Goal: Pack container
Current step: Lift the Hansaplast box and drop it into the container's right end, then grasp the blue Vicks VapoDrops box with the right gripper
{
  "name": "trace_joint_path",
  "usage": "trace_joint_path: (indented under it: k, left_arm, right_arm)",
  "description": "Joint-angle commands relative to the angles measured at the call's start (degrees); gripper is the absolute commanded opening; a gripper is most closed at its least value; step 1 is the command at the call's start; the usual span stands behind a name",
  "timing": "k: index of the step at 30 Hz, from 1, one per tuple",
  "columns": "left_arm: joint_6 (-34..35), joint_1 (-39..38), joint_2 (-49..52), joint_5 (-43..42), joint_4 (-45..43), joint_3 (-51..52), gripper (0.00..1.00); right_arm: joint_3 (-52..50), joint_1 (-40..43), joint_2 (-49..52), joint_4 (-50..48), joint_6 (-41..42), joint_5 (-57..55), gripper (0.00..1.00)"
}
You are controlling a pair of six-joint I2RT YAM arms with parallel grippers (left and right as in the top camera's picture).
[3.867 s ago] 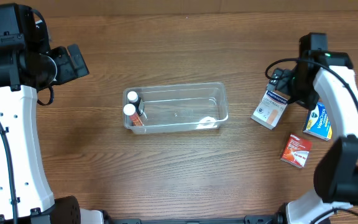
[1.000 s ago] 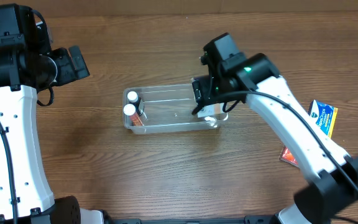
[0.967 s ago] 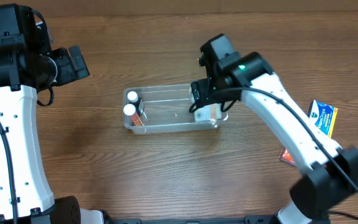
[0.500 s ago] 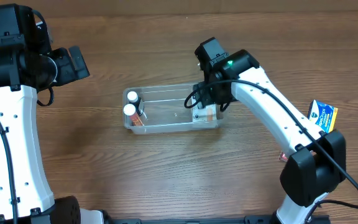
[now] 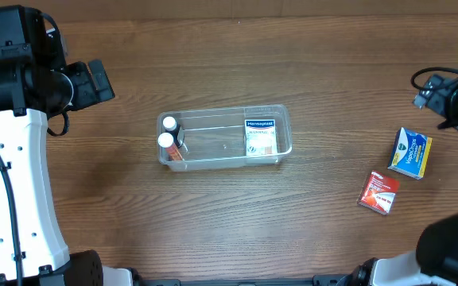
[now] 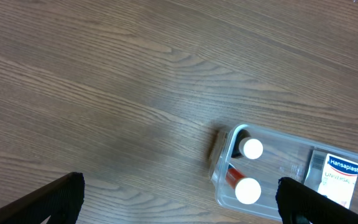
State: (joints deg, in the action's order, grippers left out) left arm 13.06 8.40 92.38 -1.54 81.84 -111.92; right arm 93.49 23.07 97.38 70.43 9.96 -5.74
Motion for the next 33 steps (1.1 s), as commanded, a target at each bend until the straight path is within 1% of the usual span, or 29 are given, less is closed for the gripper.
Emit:
trace_joint_path:
  k: [1, 5, 8, 10, 14, 18, 29, 30, 31, 33]
  left_arm:
    - [-1.3, 0.2, 0.3, 0.2, 0.0, -0.6, 1.00]
    - [-1.3, 0.2, 0.3, 0.2, 0.3, -0.6, 1.00]
    - [-1.3, 0.2, 0.3, 0.2, 0.3, -0.6, 1.00]
    - [-1.3, 0.2, 0.3, 0.2, 0.0, -0.6, 1.00]
    - [-1.3, 0.2, 0.3, 0.2, -0.2, -0.6, 1.00]
    - [-1.3, 0.2, 0.3, 0.2, -0.7, -0.6, 1.00]
    - [-1.3, 0.2, 0.3, 0.2, -0.9, -0.6, 1.00]
    - [-1.3, 0.2, 0.3, 0.2, -0.9, -0.6, 1.00]
    - [-1.3, 0.2, 0.3, 0.2, -0.9, -0.6, 1.00]
    - [-1.3, 0.2, 0.3, 0.2, -0.9, -0.6, 1.00]
  right_arm:
    - [-3.4, 2.5, 4.7, -1.3, -4.5, 1.4, 1.00]
    - [-4.9, 4.5, 8.5, -3.4, -6.0, 1.4, 1.00]
    - [-7.3, 4.9, 9.4, -6.1, -9.5, 1.6, 1.00]
    - [-10.1, 4.9, 9.4, -8.6, -11.0, 1.8, 1.00]
    - [-16.8, 4.9, 9.4, -14.1, -16.4, 6.1, 1.00]
    - [-21.0, 4.9, 9.4, -18.9, -16.9, 5.9, 1.00]
    - [-24.9, 4.9, 10.4, -23.7, -17.9, 5.8, 1.00]
    - [-24.9, 4.9, 10.4, -23.9, -17.9, 5.8, 0.99]
    - [-24.9, 4.9, 10.4, -23.9, -17.9, 5.8, 0.95]
    - [-24.9, 4.9, 10.4, -24.0, -17.9, 5.8, 0.79]
